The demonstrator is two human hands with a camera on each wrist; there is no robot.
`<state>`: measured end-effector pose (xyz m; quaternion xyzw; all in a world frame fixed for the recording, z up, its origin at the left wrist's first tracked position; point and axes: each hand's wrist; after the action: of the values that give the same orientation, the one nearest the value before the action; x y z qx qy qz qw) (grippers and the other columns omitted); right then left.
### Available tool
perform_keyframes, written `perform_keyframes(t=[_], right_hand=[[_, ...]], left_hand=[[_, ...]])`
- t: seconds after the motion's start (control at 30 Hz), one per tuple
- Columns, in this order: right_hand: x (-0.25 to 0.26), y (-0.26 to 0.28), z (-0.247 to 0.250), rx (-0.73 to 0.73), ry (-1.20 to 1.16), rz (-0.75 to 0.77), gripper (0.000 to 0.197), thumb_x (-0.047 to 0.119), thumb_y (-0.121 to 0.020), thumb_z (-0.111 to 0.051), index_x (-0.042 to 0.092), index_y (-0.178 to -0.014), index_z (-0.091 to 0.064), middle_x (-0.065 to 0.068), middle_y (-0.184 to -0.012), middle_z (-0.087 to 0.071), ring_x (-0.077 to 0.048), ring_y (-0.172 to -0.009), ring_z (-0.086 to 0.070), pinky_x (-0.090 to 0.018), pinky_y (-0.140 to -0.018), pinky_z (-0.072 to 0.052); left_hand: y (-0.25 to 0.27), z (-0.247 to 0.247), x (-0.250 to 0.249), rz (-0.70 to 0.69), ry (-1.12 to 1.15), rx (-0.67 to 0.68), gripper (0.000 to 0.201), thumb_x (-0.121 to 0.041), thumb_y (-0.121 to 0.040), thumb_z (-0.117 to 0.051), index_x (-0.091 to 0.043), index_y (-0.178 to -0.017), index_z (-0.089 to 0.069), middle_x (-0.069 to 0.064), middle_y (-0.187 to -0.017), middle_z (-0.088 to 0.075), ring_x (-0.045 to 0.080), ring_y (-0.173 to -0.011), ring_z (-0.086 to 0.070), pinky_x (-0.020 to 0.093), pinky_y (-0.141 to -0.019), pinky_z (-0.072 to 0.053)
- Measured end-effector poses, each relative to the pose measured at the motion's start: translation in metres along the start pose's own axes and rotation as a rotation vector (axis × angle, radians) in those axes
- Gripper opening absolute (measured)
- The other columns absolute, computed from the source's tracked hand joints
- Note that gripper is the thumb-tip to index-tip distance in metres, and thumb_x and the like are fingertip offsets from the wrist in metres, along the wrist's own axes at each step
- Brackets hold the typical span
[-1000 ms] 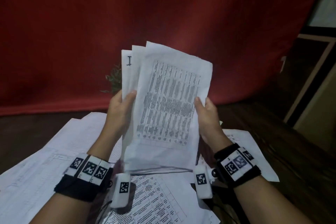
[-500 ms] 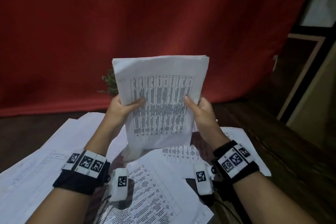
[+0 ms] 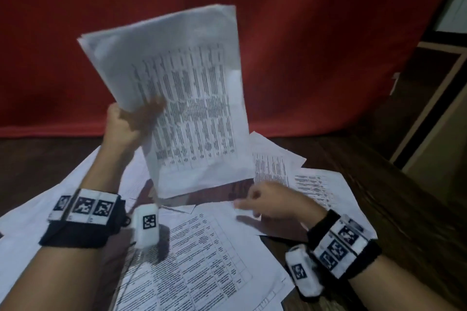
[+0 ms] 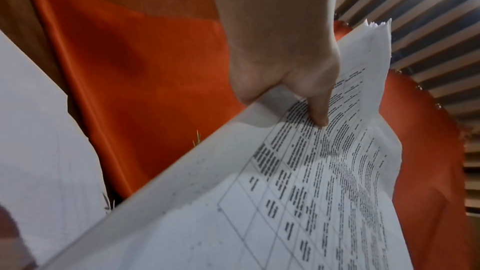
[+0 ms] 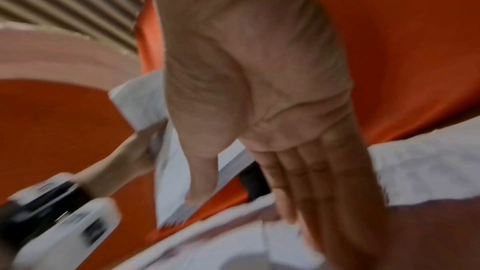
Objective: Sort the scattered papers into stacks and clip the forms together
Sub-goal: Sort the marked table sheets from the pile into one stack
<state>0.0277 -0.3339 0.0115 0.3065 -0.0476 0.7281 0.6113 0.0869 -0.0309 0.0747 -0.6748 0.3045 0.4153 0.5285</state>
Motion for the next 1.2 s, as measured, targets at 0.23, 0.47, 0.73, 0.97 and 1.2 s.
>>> perform_keyframes(t=[0.23,0.47,0.73,0.97,1.2], right_hand=[[0.030,-0.007,-0.036,0.097,0.450,-0.028,0.075,0.073,-0.069,-0.078,0.020,-0.116,-0.054,0.000,-0.111,-0.067,-0.025,-0.099,-0.063,-0.034,-0.071,-0.045],[0.002,-0.027,-0.012,0.129,0.167,0.024,0.028,0.024,-0.088,-0.079,0.023,-0.075,-0.054,0.008,-0.075,-0.060,-0.014,-0.071,-0.059,-0.028,-0.061,-0.043],[-0.022,-0.076,0.080,-0.004,0.642,-0.052,0.033,0.002,-0.088,-0.058,0.021,-0.064,-0.046,0.006,-0.067,-0.053,-0.016,-0.065,-0.051,-0.028,-0.057,-0.037],[-0.019,-0.167,0.087,-0.095,0.788,-0.091,0.014,0.022,-0.078,-0.060,0.010,-0.073,-0.064,0.001,-0.071,-0.067,-0.022,-0.066,-0.067,-0.036,-0.069,-0.062],[-0.016,-0.211,0.060,-0.108,0.648,-0.038,0.026,0.031,-0.085,-0.078,0.008,-0.078,-0.065,-0.007,-0.081,-0.066,-0.028,-0.079,-0.068,-0.026,-0.064,-0.044]], left_hand=[[-0.005,0.035,-0.008,-0.042,-0.012,-0.028,0.046,-0.033,-0.085,-0.082,-0.012,-0.125,-0.073,0.012,-0.124,-0.075,0.034,-0.114,-0.072,0.060,-0.100,-0.056],[-0.020,0.061,-0.007,0.084,0.097,-0.153,0.035,-0.041,-0.071,-0.091,-0.027,-0.101,-0.079,0.007,-0.113,-0.079,0.043,-0.107,-0.074,0.078,-0.084,-0.054],[-0.026,0.077,-0.002,0.019,0.142,-0.237,0.062,-0.034,-0.075,-0.093,-0.002,-0.124,-0.071,0.001,-0.110,-0.080,0.019,-0.094,-0.080,0.036,-0.073,-0.066],[-0.029,0.074,-0.003,0.033,0.140,-0.234,0.058,-0.034,-0.073,-0.094,-0.004,-0.119,-0.073,0.000,-0.108,-0.081,0.017,-0.094,-0.080,0.039,-0.083,-0.066],[-0.031,0.068,-0.004,0.025,0.197,-0.227,0.031,-0.015,-0.080,-0.089,-0.009,-0.105,-0.071,0.000,-0.105,-0.080,0.011,-0.095,-0.079,0.029,-0.086,-0.063]])
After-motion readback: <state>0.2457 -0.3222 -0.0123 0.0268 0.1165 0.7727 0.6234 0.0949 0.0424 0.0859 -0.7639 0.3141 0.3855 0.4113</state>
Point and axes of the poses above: each hand's wrist, its own y-axis away from the middle knuckle, its own z-axis out of the back of the hand, x = y × z
